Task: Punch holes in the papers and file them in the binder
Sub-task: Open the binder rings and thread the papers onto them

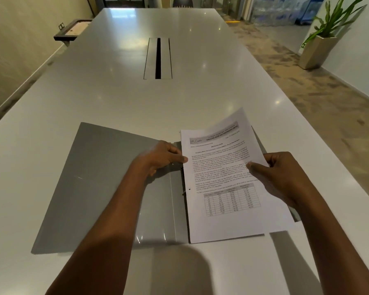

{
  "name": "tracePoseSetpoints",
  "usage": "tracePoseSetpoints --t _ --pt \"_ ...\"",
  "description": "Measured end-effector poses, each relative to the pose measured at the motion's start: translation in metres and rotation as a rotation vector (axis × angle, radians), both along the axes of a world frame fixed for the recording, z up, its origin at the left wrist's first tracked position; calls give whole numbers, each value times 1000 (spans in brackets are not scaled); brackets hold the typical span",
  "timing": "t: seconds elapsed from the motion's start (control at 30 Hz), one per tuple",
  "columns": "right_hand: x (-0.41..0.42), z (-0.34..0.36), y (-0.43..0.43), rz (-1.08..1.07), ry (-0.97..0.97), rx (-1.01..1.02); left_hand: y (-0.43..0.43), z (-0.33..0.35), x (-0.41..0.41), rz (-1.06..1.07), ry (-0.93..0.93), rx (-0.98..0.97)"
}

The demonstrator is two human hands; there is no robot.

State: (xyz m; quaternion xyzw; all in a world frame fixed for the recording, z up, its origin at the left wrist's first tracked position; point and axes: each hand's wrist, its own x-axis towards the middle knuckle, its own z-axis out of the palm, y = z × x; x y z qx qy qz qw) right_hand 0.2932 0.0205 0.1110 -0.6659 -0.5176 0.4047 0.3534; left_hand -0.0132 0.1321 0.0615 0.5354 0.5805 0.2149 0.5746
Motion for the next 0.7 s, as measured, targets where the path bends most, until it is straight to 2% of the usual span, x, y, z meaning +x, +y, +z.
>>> tracePoseSetpoints --t 0.1,0.27,0.4,0.7 --pt "-3 1 2 -16 6 -4 2 -1 2 41 -30 -37" --pt "0 4 3 -30 -2 -19 3 -3 8 13 100 18" --pt "3 9 4 -29 -77 -36 7 -8 10 -1 74 -3" --pt "4 11 6 -13 -95 -64 9 1 7 -59 67 -38"
